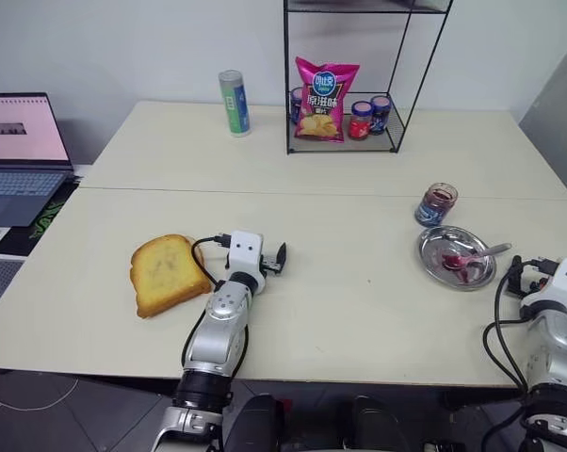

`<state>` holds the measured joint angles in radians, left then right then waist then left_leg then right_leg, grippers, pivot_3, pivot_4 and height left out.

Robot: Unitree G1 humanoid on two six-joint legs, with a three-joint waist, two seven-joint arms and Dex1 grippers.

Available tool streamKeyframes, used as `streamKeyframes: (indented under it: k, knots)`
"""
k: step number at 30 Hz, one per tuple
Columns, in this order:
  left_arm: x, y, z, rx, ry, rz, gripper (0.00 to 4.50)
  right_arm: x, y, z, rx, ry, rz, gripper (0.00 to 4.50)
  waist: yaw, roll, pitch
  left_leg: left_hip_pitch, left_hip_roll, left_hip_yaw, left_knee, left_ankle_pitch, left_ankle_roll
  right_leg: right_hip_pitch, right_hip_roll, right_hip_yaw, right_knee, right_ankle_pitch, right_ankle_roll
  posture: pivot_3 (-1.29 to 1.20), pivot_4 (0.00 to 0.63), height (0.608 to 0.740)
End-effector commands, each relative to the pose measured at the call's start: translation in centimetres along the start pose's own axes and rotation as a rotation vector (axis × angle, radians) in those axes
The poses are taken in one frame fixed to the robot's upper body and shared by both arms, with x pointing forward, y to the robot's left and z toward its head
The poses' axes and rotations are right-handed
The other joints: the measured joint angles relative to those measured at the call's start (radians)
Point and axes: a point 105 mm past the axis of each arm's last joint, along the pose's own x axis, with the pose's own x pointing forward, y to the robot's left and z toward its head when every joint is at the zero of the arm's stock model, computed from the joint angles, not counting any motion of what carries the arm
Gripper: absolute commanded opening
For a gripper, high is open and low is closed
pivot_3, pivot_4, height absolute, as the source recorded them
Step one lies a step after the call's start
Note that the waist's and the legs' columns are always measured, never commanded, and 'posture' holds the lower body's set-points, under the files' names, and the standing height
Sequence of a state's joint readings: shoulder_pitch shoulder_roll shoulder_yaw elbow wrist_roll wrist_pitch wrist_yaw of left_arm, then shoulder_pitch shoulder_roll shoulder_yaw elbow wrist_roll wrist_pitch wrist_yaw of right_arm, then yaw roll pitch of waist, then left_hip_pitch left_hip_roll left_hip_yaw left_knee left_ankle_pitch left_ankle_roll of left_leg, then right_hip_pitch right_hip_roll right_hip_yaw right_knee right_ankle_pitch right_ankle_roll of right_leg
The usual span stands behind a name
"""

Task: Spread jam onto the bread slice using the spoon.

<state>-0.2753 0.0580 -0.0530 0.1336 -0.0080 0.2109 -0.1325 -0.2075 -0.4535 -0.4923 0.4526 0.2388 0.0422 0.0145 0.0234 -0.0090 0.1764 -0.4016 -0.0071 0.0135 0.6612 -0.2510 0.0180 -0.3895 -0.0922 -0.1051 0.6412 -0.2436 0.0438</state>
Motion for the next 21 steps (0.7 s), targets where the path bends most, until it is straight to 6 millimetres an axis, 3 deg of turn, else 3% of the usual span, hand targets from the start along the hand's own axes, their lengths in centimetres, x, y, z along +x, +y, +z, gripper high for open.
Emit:
streamKeyframes:
  k: [1,13,21]
  knots:
    - [-0.1,-0.5,-0.6,0.007,0.023,-0.006,4.50,0.0,-1.3,0.8,-0.012,-0.014,-0.030,4.45,0.000,0.000,0.000,0.000,0.000,0.000,0.000,0.000,0.000,0.000,0.000,0.000,0.000,0.000,0.000,0.00,0.150,0.740]
    - [0.1,-0.6,-1.0,0.001,0.033,-0.038,4.50,-0.7,-2.2,0.0,0.009,0.007,-0.060,4.45,0.004,0.000,0.000,0.000,0.000,0.000,0.000,0.000,0.000,0.000,0.000,0.000,0.000,0.000,0.000,0.00,0.150,0.740]
    - [0.4,-0.5,-0.8,0.014,0.030,-0.059,4.50,-1.6,-1.4,-0.7,0.016,0.016,-0.065,4.45,0.004,0.000,0.000,0.000,0.001,-0.001,0.000,0.000,0.000,0.000,0.000,0.000,0.000,0.000,0.000,0.00,0.150,0.740]
